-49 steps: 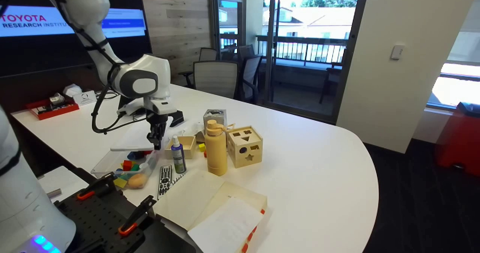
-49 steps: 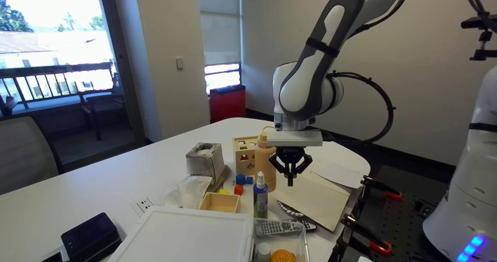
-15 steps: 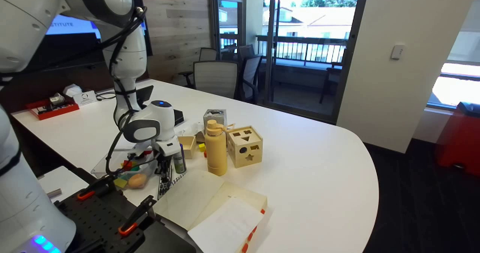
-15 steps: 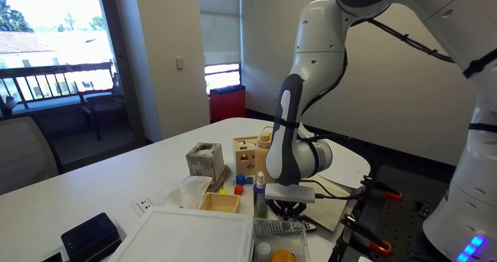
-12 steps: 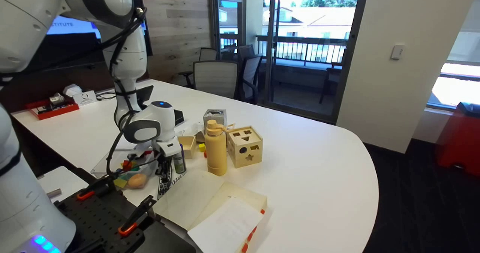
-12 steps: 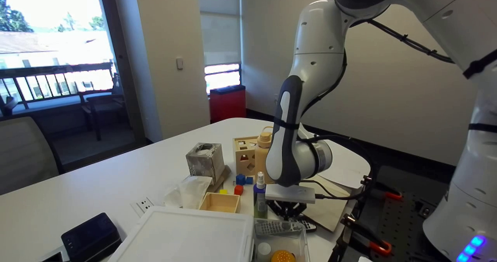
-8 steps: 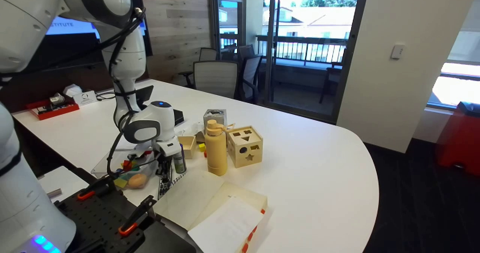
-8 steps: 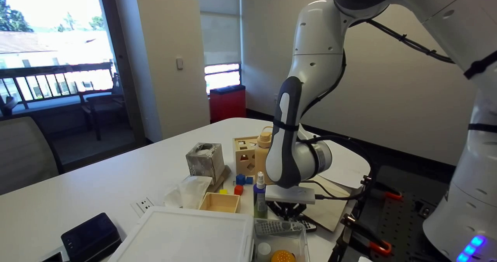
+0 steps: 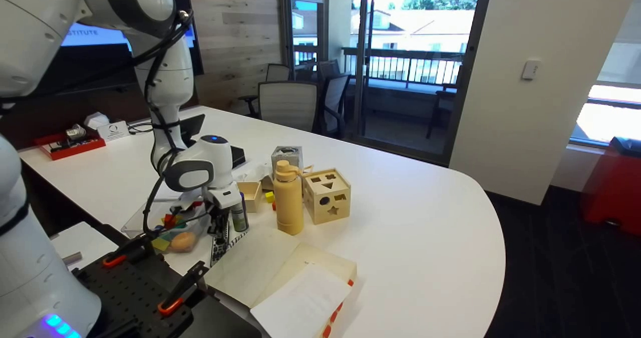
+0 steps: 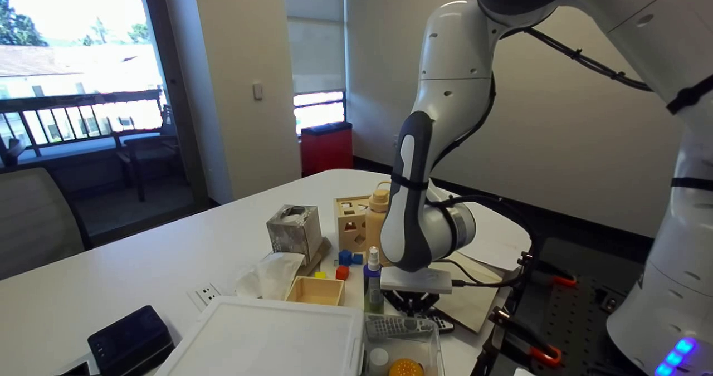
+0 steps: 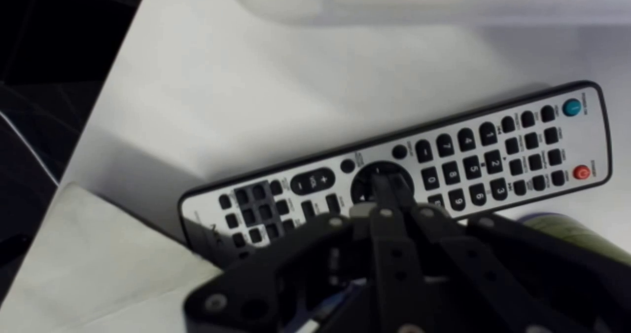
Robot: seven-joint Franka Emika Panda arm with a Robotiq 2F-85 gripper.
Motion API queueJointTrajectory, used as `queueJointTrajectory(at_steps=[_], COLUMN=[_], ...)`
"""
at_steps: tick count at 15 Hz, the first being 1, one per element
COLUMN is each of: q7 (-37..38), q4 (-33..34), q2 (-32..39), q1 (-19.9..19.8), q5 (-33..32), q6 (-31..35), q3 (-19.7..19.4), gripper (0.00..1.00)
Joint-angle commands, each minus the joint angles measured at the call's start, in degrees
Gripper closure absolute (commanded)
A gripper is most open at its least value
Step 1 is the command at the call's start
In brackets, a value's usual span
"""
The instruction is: Press a button on the grey remote control.
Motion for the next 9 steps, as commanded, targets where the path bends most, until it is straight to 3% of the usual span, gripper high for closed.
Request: queueJointTrajectory(at_steps=[1, 9], q7=[0.3, 0.2], q4=[3.4, 6.1], q2=[4.8, 5.9], q1=[-0.8, -2.5], q5=[-0.1, 0.2], q6=[-2.2, -6.7], q3=[0.2, -0.1], gripper=[1.0, 1.0])
